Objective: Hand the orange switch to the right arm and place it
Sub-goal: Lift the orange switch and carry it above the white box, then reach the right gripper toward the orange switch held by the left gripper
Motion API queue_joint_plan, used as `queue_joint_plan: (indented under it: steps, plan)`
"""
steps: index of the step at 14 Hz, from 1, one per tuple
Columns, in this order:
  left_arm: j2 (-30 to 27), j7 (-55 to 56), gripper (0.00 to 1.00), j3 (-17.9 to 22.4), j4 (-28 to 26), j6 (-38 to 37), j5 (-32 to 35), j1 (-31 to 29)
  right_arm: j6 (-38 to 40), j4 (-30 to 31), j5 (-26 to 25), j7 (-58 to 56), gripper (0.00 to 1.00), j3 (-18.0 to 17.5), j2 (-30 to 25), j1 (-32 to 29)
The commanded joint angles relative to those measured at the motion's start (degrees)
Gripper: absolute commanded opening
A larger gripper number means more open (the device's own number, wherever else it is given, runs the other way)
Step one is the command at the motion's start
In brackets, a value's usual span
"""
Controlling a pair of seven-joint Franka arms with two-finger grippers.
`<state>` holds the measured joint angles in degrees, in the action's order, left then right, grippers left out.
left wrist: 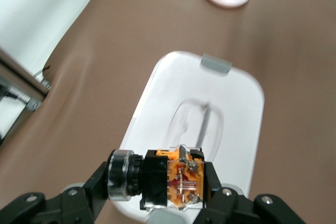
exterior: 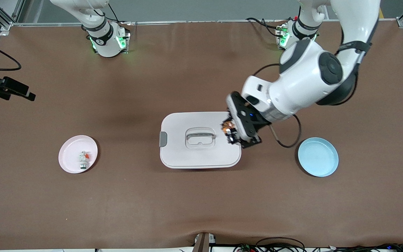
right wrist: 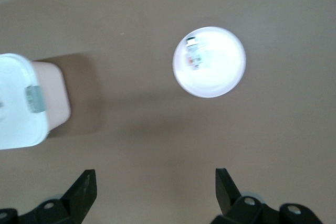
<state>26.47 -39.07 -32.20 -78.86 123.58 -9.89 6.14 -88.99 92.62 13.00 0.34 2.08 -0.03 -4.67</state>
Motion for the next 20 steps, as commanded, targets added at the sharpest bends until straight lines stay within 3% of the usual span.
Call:
queue_joint_plan:
  steps: [1,7,11,20]
  plan:
    - [0.60,5.31,0.00,-0.23,3.36,0.61,-0.13,3.17,0.84,0.28,7.10,0.09,1.00,-0.59,0.46,-1.04]
    - [-0.28,14.20,0.00,-5.23,4.50,2.36,-0.04,4.50,0.84,3.26,22.32,0.27,1.00,-0.76,2.75,0.45]
    - [1.04,3.16,0.00,-5.33,4.50,4.91,0.49,4.93,0.84,2.83,22.77,5.95,1.00,-0.85,3.98,5.97]
    - [3.85,3.13,0.00,-4.89,4.15,4.83,0.75,8.36,-9.69,1.07,28.91,21.97,1.00,-0.94,6.79,18.20]
